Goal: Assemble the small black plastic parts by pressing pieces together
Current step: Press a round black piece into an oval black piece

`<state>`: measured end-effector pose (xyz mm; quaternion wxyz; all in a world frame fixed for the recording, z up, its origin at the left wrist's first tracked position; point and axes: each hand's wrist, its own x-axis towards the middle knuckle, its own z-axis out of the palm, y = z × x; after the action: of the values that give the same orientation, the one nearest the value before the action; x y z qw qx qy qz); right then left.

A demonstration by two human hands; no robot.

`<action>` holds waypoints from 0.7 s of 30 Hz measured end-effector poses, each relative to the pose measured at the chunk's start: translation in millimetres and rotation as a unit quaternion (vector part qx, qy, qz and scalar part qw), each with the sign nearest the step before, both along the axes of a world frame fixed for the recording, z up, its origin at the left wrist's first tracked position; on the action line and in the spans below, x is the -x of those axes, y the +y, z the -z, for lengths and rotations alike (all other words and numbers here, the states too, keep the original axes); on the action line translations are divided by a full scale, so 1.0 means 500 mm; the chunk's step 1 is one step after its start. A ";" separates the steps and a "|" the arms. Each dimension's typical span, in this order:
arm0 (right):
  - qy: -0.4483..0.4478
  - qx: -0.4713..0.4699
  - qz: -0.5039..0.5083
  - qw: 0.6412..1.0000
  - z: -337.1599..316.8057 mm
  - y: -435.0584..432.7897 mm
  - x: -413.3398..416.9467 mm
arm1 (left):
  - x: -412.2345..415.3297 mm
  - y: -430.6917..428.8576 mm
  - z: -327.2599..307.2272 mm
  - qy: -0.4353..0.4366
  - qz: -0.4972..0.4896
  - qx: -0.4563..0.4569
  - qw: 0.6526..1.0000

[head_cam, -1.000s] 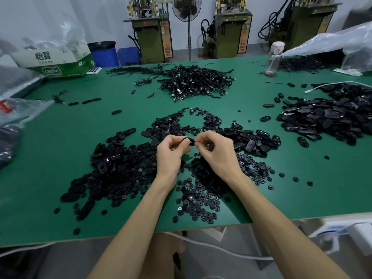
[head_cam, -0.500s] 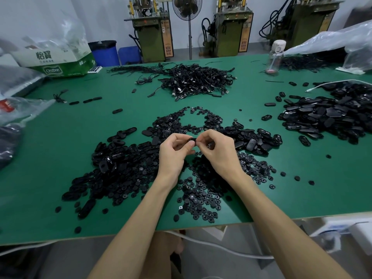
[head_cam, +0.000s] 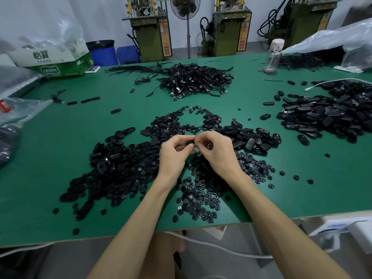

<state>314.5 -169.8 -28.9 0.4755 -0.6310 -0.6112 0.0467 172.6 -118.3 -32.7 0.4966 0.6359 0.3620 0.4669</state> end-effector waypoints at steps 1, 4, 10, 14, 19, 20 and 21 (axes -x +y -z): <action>0.000 -0.004 0.001 1.000 0.000 0.000 0.000 | 0.000 -0.001 0.000 -0.001 0.002 0.001 1.000; 0.004 -0.018 0.004 1.000 0.000 0.002 -0.001 | -0.001 -0.002 0.001 -0.015 0.009 0.012 1.000; 0.034 -0.014 0.001 0.999 0.001 0.004 -0.005 | -0.002 -0.003 -0.001 -0.022 0.009 0.021 0.999; 0.049 0.020 -0.002 0.999 0.001 0.005 -0.005 | -0.002 -0.003 0.000 -0.009 0.003 0.019 1.000; 0.065 0.016 -0.003 0.998 0.002 0.005 -0.006 | -0.004 -0.004 0.001 0.001 -0.002 0.008 1.000; 0.071 0.014 -0.007 0.997 0.002 0.005 -0.007 | -0.004 -0.004 0.001 0.002 -0.004 0.008 1.000; 0.075 0.012 -0.011 0.997 0.002 0.005 -0.007 | -0.004 -0.004 0.001 0.002 -0.006 0.010 1.000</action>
<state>317.9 -167.5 -29.7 0.5119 -0.6246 -0.5800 0.1070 174.5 -120.3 -33.2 0.4996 0.6296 0.3713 0.4650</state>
